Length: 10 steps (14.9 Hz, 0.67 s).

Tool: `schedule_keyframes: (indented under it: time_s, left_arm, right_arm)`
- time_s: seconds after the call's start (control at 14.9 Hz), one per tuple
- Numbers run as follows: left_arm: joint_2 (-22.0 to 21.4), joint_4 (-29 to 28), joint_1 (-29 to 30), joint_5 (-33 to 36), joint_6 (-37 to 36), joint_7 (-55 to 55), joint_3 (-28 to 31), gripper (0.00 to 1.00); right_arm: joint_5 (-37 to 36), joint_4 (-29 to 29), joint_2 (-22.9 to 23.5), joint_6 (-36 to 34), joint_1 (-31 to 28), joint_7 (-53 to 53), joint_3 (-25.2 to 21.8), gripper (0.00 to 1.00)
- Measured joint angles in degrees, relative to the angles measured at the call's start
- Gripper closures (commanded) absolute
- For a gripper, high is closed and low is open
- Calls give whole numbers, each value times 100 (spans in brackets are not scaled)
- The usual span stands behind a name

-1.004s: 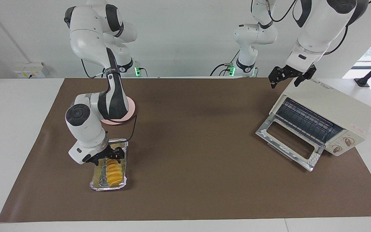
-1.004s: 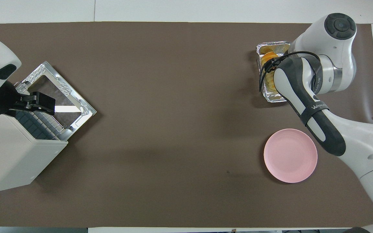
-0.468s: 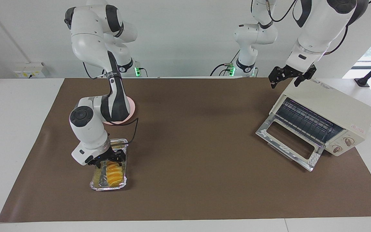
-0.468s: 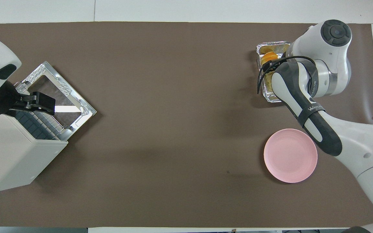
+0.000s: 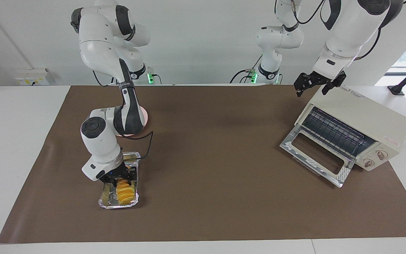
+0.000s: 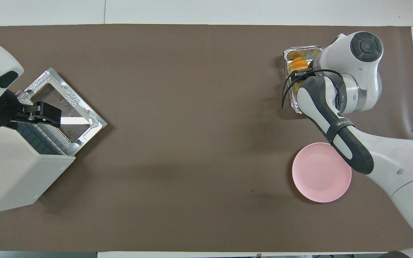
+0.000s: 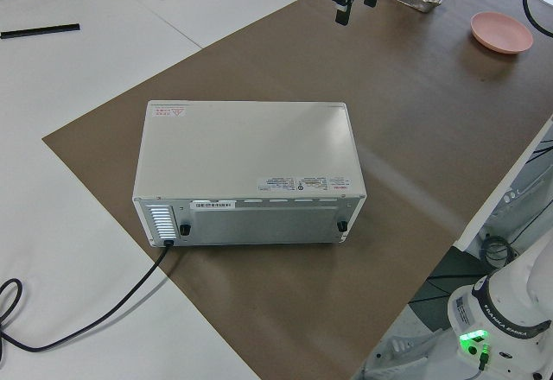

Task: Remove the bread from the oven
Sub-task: 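Grasp the stack of bread slices in the tray with the right gripper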

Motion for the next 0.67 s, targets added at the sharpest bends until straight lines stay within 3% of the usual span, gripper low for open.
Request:
schedule_keyframes:
  time_s: [0.33,0.67]
  left_arm:
    - [0,0,0,0,0,0,0,0]
    - [0,0,0,0,0,0,0,0]
  right_arm:
    - [0,19,-41,-63,-12,3,-11,100]
    - [0,434,-70,-867,-31,3,-28,100]
